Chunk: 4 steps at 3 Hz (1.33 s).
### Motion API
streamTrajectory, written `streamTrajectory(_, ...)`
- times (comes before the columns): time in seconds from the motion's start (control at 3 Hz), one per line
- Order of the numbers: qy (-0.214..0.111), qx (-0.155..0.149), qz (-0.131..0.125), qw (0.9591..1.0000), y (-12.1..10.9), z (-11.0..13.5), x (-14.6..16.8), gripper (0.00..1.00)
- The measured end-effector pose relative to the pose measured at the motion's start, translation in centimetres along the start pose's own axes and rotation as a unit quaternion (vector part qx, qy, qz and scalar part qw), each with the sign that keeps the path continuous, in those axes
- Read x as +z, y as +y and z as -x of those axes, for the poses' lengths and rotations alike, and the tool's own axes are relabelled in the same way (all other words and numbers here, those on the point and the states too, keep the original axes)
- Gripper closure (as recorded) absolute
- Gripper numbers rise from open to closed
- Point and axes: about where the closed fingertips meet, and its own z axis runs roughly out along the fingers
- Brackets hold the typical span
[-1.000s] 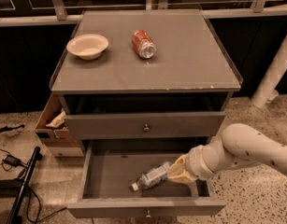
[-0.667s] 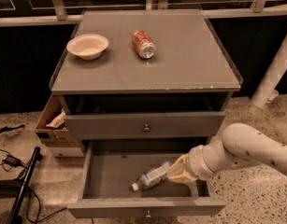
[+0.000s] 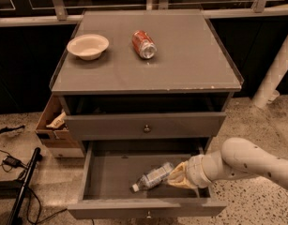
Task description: Pick blue plastic bottle from middle drawer and place on counter
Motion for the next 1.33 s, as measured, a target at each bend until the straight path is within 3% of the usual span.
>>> streamTrajectory(0.33, -0.011, -0.032, -0.002, 0.9994, -0.7, -0.9, 2.6, 0.58)
streamTrajectory(1.0, -0.037, -0.060, 0.004, 0.9975, -2.7, -2.1, 7.4, 0.17)
streamTrajectory(1.33, -0.041, -0.062, 0.011, 0.9972, -3.8, -2.9, 9.7, 0.20)
